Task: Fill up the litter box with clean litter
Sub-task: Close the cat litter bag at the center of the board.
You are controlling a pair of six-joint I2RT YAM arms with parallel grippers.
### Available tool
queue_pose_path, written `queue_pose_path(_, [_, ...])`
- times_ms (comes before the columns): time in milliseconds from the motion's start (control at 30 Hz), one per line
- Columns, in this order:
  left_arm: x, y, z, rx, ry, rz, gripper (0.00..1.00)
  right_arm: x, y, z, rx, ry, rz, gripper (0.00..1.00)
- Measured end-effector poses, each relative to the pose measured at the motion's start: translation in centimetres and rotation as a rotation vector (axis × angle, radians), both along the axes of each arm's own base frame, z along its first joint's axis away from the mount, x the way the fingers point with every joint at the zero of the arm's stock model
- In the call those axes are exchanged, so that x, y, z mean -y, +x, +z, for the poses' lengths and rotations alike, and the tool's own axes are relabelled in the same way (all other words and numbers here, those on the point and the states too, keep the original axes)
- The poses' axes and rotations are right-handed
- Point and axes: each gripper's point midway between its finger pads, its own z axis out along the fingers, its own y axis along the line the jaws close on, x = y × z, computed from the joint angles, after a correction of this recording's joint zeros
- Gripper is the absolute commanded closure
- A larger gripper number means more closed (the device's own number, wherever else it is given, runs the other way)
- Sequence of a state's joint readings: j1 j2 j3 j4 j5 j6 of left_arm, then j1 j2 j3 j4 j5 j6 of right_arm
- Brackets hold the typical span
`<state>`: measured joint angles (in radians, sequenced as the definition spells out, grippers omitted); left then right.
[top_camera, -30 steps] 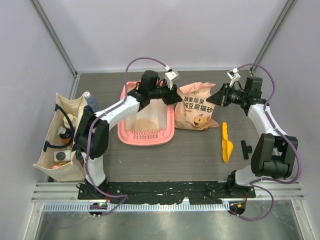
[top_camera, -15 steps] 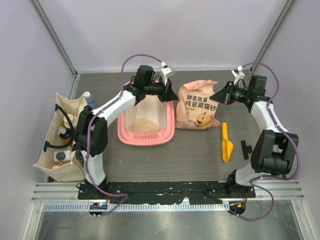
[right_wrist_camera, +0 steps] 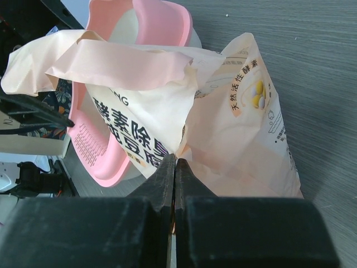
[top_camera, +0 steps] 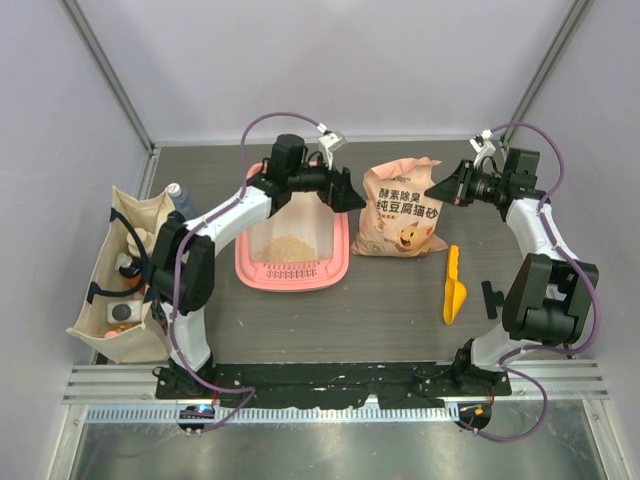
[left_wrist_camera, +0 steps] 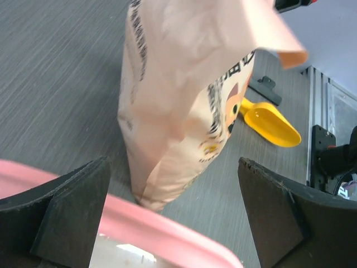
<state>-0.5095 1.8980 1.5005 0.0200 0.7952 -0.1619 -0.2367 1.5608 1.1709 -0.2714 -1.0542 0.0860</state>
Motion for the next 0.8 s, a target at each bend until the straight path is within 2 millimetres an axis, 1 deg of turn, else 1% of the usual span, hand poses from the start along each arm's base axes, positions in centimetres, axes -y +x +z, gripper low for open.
queue_pose_path(67, [1.3,-0.2,0.4,0.011,-0.016,-0.001,0.09,0.0,0.0,0.0,0.000,0.000,-0.001,0.99])
queue_pose_path(100, [2.0,-0.2,0.8,0.012,-0.030,-0.003,0.13,0.0,0.0,0.0,-0.001,0.001,-0.001,0.99])
queue_pose_path(167, [3.4,0.1,1.8,0.029,-0.066,-0.014,0.18,0.0,0.0,0.0,-0.003,0.002,-0.002,0.99])
queue_pose_path(200, [4.3,0.4,2.3,0.032,-0.087,-0.022,0.23,0.0,0.0,0.0,-0.002,0.002,-0.002,0.99])
queue_pose_path(267, [5.4,1.0,2.9,0.021,-0.123,-0.023,0.26,0.0,0.0,0.0,-0.002,0.001,-0.002,0.99])
queue_pose_path(300, [5.7,1.4,3.1,0.010,-0.140,-0.022,0.32,0.0,0.0,0.0,-0.003,0.001,-0.002,0.98])
queue_pose_path(333, [6.0,1.7,3.1,-0.005,-0.155,-0.017,0.35,0.0,0.0,0.0,-0.004,0.001,-0.002,0.99])
queue_pose_path(400, [6.4,2.3,2.9,-0.044,-0.172,-0.012,0.43,0.0,0.0,0.1,-0.004,0.001,-0.003,0.99])
queue_pose_path(500, [6.8,2.6,2.1,-0.087,-0.172,-0.008,0.48,0.0,0.0,0.0,-0.004,0.000,-0.003,0.99])
queue_pose_path(533, [6.7,2.5,1.7,-0.108,-0.166,-0.010,0.48,0.0,0.0,0.0,-0.003,-0.001,-0.003,0.99])
queue_pose_path(567, [6.7,2.3,1.5,-0.128,-0.162,-0.016,0.42,0.0,0.0,0.0,-0.003,-0.001,-0.003,0.99])
queue_pose_path(600, [6.6,2.2,1.3,-0.144,-0.158,-0.018,0.39,0.0,0.0,0.1,-0.002,-0.001,-0.002,0.99])
queue_pose_path(633, [6.4,2.1,1.1,-0.158,-0.153,-0.020,0.38,0.0,0.0,0.1,-0.002,0.000,-0.001,0.99])
queue_pose_path(733, [6.1,2.1,0.8,-0.192,-0.148,-0.013,0.46,0.0,0.0,0.1,-0.002,0.002,0.002,0.99])
queue_pose_path(767, [6.1,2.1,0.8,-0.198,-0.147,-0.011,0.54,0.0,-0.1,0.1,-0.002,0.003,0.003,0.98])
queue_pose_path(800, [6.0,2.2,0.7,-0.206,-0.147,-0.007,0.58,-0.1,-0.1,0.1,-0.002,0.003,0.004,0.99])
